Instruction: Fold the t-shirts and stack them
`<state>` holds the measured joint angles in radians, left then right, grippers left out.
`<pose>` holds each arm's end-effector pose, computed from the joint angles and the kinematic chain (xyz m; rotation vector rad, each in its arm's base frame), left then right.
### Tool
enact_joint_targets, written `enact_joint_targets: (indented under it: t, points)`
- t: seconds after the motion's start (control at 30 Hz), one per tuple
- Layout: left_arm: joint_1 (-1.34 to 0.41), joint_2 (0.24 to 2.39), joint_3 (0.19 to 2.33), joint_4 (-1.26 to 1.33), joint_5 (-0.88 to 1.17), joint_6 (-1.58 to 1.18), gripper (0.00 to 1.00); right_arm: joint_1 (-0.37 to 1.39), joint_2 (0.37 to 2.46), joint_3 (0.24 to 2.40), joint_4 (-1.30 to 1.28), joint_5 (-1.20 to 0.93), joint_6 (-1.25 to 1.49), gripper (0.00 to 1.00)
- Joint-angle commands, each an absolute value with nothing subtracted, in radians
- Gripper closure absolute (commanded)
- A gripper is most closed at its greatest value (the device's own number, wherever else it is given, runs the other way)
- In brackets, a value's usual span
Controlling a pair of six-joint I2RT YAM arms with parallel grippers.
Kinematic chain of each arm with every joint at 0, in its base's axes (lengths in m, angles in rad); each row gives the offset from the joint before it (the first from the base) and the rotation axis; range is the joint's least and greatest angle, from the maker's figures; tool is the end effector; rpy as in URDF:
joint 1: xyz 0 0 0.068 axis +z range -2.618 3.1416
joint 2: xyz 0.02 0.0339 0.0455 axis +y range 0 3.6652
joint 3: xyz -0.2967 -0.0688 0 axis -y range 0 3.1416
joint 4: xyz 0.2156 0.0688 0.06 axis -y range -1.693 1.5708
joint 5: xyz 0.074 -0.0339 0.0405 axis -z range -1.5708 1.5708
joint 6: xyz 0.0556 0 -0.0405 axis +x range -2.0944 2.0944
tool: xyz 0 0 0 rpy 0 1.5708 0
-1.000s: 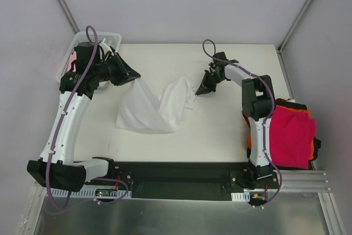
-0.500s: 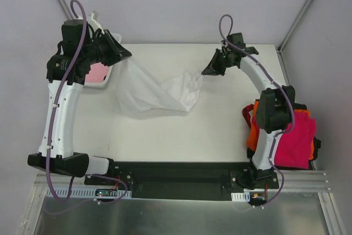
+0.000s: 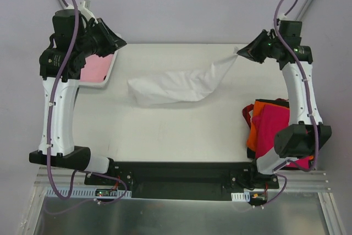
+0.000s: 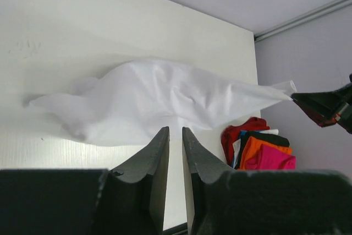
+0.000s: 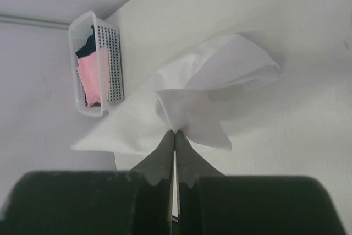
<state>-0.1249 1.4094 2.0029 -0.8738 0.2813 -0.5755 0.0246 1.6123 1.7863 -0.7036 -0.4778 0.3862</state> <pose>0.2361 -0.0452 0.5414 -0.2266 1.8931 -0.7417 0.3400 0.0339 0.4440 0.0892 2.1204 0.7469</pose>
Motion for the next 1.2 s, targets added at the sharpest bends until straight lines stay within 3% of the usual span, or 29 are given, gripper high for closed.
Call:
enact_joint_targets:
  t: [0.0,0.2,0.57,0.87,1.17]
  points:
    - [-0.118,1.42,2.077,-0.882,0.245,-0.549,0.84,-0.09,1.525,1.775,-0.753,-0.494,0.357,0.99]
    - [-0.11,1.462,2.118,-0.882,0.268,-0.572,0.84,-0.175,1.508,1.746,-0.765,-0.558,0.348,0.99]
    - [-0.121,1.552,2.019,-0.845,0.448,-0.646,0.85,-0.16,1.516,1.606,-0.75,-0.595,0.347,0.99]
    - [-0.313,1.663,1.964,-0.784,0.566,-0.601,0.8,0.0,1.663,1.574,-0.778,-0.633,0.285,0.99]
    - [-0.321,1.706,1.786,-0.784,0.555,-0.528,0.81,0.319,1.85,1.569,-0.876,-0.568,0.209,0.99]
